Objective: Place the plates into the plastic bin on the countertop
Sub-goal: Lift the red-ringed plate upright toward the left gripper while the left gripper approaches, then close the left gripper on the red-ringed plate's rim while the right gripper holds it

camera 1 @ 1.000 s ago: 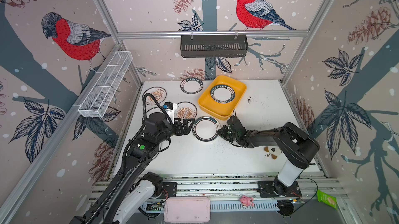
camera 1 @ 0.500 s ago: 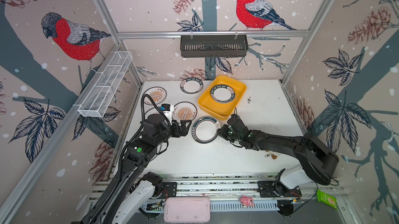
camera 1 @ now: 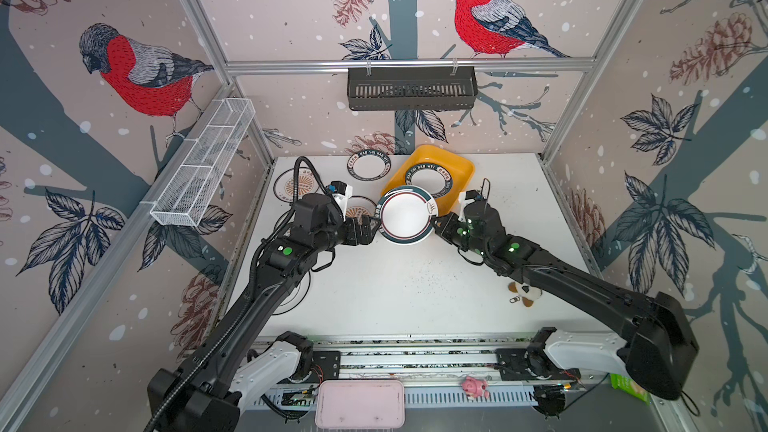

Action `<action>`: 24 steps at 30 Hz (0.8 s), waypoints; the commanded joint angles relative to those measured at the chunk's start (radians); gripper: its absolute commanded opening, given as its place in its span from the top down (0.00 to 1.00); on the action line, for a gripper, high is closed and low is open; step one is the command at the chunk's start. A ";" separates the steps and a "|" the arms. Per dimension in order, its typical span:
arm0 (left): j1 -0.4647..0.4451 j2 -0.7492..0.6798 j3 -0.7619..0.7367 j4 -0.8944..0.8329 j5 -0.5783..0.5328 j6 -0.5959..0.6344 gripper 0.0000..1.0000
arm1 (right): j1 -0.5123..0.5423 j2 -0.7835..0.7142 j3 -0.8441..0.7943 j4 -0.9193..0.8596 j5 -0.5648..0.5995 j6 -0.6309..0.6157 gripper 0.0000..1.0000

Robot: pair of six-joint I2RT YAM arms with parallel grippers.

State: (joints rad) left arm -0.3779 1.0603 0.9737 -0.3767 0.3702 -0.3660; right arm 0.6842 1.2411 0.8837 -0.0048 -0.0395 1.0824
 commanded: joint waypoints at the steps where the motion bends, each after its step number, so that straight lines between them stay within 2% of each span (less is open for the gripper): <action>1: 0.009 0.087 0.077 0.082 0.126 0.035 0.04 | -0.086 0.002 0.045 0.025 -0.107 -0.087 0.97; 6: 0.054 0.283 0.192 0.162 0.284 0.002 0.06 | -0.220 0.070 0.130 0.025 -0.257 -0.144 0.97; 13: 0.074 0.515 0.348 0.246 0.374 -0.083 0.12 | -0.278 0.148 0.195 0.077 -0.363 -0.170 0.97; 18: 0.095 0.649 0.406 0.344 0.435 -0.196 0.28 | -0.309 0.167 0.191 0.111 -0.398 -0.167 0.97; 22: 0.095 0.709 0.451 0.404 0.468 -0.257 0.30 | -0.332 0.164 0.171 0.156 -0.414 -0.151 0.97; 24: 0.094 0.731 0.471 0.419 0.472 -0.267 0.39 | -0.340 0.168 0.160 0.178 -0.419 -0.140 0.97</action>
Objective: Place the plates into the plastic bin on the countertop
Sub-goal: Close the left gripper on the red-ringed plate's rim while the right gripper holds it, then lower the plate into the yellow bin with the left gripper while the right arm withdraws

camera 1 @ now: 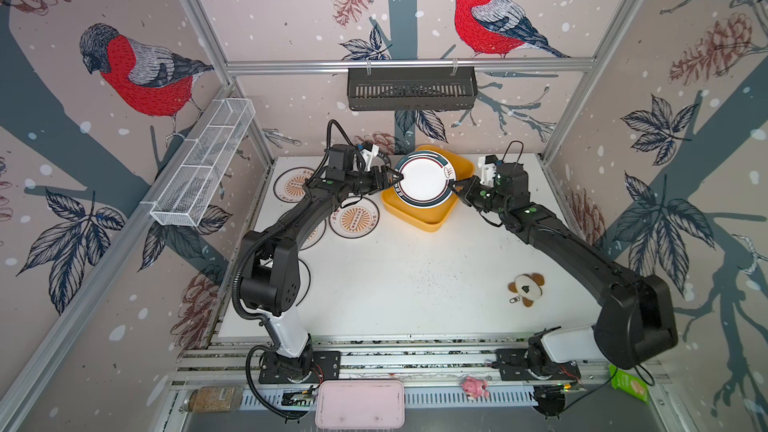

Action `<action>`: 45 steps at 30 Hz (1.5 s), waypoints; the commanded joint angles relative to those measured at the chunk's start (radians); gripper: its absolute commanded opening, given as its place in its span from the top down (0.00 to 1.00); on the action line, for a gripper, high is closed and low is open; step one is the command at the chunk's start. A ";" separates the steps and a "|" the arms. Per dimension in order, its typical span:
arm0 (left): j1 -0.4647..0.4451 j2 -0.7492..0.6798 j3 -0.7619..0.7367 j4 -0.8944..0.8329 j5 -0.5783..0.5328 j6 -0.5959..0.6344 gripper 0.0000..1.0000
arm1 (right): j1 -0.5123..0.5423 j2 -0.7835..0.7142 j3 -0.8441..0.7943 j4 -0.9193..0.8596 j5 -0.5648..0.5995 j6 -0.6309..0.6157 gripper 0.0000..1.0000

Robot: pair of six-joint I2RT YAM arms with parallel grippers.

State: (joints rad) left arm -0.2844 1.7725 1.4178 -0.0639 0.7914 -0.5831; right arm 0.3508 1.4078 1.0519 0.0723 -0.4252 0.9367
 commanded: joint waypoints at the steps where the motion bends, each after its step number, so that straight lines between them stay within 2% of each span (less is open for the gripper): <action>1: 0.002 0.028 0.030 0.115 0.051 -0.055 0.44 | -0.008 0.006 -0.010 0.105 -0.032 0.012 0.97; 3: 0.002 0.056 0.044 0.129 0.056 -0.073 0.62 | -0.015 0.018 -0.006 0.113 -0.036 0.017 0.97; 5: 0.001 0.090 0.060 0.160 0.084 -0.105 0.74 | -0.018 0.022 -0.006 0.123 -0.028 0.018 0.97; 10: 0.002 0.145 0.072 0.279 0.116 -0.207 0.95 | -0.023 0.039 0.000 0.118 0.011 0.015 0.96; 12: 0.002 0.155 0.078 0.304 0.111 -0.217 1.00 | -0.026 0.050 0.006 0.120 0.027 0.014 0.94; 14: 0.001 0.162 0.078 0.328 0.096 -0.233 1.00 | -0.030 0.063 0.014 0.121 0.034 0.013 0.91; 15: 0.001 0.167 0.078 0.345 0.088 -0.247 1.00 | -0.034 0.070 0.018 0.119 0.038 0.010 0.86; 16: 0.001 0.174 0.079 0.359 0.082 -0.264 1.00 | -0.036 0.075 0.025 0.111 0.050 0.011 0.74; 18: 0.002 0.195 0.079 0.398 0.063 -0.314 1.00 | -0.044 0.082 0.037 0.087 0.078 0.002 0.62; 21: 0.001 0.234 0.101 0.353 -0.014 -0.383 1.00 | -0.061 0.076 0.048 0.052 0.119 -0.008 0.35; 22: -0.001 0.249 0.120 0.320 -0.039 -0.386 1.00 | -0.068 0.073 0.049 0.038 0.133 -0.009 0.30; 26: -0.013 0.286 0.171 0.229 -0.136 -0.368 1.00 | -0.106 0.021 0.046 0.005 0.220 -0.031 0.20; 30: -0.034 0.349 0.251 0.161 -0.178 -0.346 1.00 | -0.125 -0.065 0.042 -0.005 0.359 -0.101 0.00; 35: -0.064 0.417 0.356 0.062 -0.314 -0.312 1.00 | -0.161 -0.150 0.040 0.005 0.467 -0.162 0.00; 38: -0.071 0.478 0.400 0.059 -0.338 -0.343 1.00 | -0.193 -0.201 0.037 0.004 0.497 -0.178 0.00; 42: -0.079 0.572 0.492 0.033 -0.350 -0.365 1.00 | -0.234 -0.213 0.037 0.020 0.482 -0.185 0.00; 45: -0.085 0.604 0.508 0.054 -0.386 -0.396 1.00 | -0.264 -0.195 0.051 0.033 0.457 -0.194 0.00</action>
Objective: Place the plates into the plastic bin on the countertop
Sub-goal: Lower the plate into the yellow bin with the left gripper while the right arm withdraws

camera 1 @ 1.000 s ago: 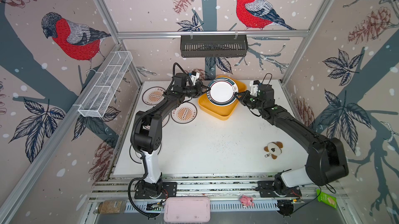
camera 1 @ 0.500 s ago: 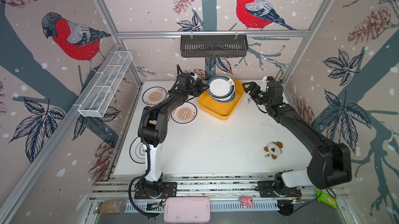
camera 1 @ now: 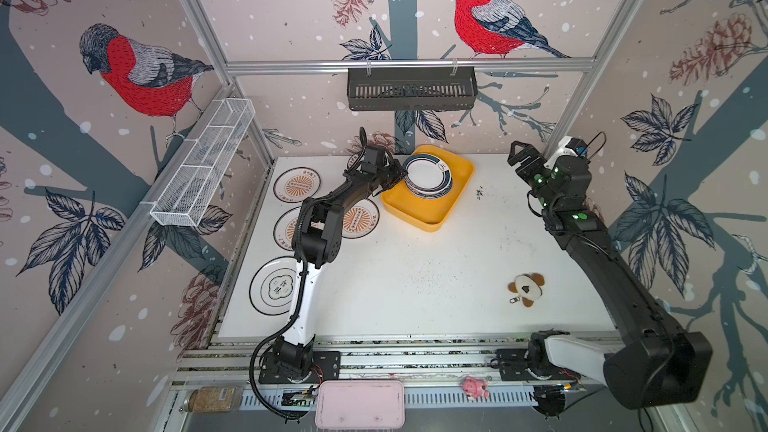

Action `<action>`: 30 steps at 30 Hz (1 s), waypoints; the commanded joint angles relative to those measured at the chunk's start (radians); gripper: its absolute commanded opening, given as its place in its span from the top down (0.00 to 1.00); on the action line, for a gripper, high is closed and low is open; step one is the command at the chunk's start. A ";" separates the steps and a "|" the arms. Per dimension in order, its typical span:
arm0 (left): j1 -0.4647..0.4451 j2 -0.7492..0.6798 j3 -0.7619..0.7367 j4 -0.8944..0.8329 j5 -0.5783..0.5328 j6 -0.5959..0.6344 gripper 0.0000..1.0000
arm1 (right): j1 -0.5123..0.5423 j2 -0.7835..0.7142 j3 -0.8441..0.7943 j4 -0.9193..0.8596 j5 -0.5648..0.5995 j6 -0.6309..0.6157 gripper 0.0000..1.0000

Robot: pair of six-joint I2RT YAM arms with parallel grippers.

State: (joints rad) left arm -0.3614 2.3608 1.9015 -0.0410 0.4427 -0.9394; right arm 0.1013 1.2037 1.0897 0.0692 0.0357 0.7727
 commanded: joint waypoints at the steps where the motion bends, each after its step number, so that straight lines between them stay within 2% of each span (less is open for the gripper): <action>1: -0.009 0.025 0.025 0.043 -0.042 -0.051 1.00 | -0.024 0.020 0.022 0.037 -0.013 -0.030 0.00; 5: -0.016 0.073 0.050 0.097 -0.041 -0.096 1.00 | -0.063 0.092 0.084 -0.005 -0.051 -0.020 0.01; 11: -0.028 0.138 0.138 0.020 -0.115 -0.098 1.00 | -0.085 0.154 0.093 0.006 -0.075 0.002 0.00; 14: -0.030 0.160 0.157 -0.006 -0.111 -0.107 1.00 | -0.093 0.179 0.103 0.009 -0.083 0.011 0.00; 23: -0.040 0.151 0.178 -0.066 -0.156 -0.073 1.00 | -0.107 0.231 0.135 0.018 -0.108 0.021 0.00; 25: -0.042 0.148 0.178 -0.069 -0.161 -0.070 0.95 | -0.108 0.241 0.145 0.014 -0.112 0.014 0.00; 27: -0.045 0.143 0.180 -0.078 -0.171 -0.064 0.85 | -0.108 0.245 0.151 0.014 -0.115 0.009 0.00; 30: -0.051 0.132 0.179 -0.086 -0.182 -0.052 0.79 | -0.109 0.249 0.151 0.018 -0.119 0.005 0.00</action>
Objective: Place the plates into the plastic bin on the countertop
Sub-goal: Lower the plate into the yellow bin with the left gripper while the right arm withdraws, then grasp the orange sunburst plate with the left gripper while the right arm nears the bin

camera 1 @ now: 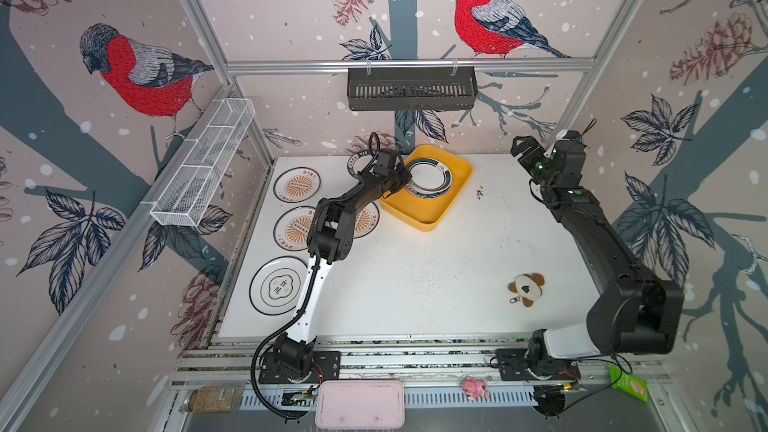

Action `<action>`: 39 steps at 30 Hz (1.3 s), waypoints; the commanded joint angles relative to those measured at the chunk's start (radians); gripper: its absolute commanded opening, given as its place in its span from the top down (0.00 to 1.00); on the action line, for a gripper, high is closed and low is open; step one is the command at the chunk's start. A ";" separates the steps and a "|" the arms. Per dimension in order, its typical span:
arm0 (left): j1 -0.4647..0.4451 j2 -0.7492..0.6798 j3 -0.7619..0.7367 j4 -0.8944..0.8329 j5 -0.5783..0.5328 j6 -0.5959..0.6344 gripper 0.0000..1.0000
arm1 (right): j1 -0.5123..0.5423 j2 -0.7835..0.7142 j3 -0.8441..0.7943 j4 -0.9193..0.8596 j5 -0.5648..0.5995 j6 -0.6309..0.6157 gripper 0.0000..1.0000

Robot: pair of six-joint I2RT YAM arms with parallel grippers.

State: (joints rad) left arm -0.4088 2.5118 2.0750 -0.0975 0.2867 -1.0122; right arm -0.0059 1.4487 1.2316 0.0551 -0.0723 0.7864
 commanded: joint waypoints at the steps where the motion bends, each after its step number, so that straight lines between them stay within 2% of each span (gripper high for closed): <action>1: -0.006 -0.023 0.005 -0.031 -0.029 0.025 0.78 | -0.002 0.004 0.007 0.035 -0.015 -0.009 0.00; 3: -0.010 -0.033 0.000 -0.032 -0.035 0.033 0.69 | -0.002 0.006 0.006 0.040 -0.024 -0.007 0.00; 7: -0.016 -0.054 0.000 -0.053 -0.057 0.061 0.59 | -0.003 0.010 0.003 0.049 -0.040 0.000 0.00; 11: -0.024 -0.090 -0.004 -0.087 -0.099 0.109 0.32 | -0.003 0.004 -0.007 0.055 -0.050 0.004 0.00; 13: -0.027 -0.101 0.002 -0.122 -0.113 0.127 0.26 | 0.000 -0.002 -0.012 0.057 -0.053 0.007 0.00; 21: -0.029 -0.158 -0.030 -0.188 -0.077 0.193 0.16 | 0.019 -0.042 -0.054 0.063 -0.038 0.026 0.00; 24: -0.029 -0.219 -0.096 -0.181 -0.062 0.224 0.14 | 0.046 -0.062 -0.069 0.053 -0.011 0.033 0.00; 27: -0.026 -0.322 -0.216 -0.139 -0.046 0.261 0.11 | 0.093 -0.091 -0.086 0.039 0.032 0.043 0.00; 34: 0.025 -0.670 -0.631 0.025 -0.049 0.264 0.09 | 0.237 -0.138 -0.101 -0.010 0.126 0.075 0.00; 37: 0.070 -0.803 -0.777 0.040 -0.031 0.262 0.08 | 0.306 -0.150 -0.095 -0.027 0.154 0.092 0.00; 39: 0.092 -0.884 -0.857 0.018 -0.061 0.271 0.05 | 0.355 -0.152 -0.090 -0.044 0.172 0.093 0.00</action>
State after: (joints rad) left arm -0.3344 1.6974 1.2797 -0.1104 0.2405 -0.7521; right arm 0.3069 1.3056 1.1336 0.0345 0.0456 0.8635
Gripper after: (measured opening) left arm 0.947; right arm 0.996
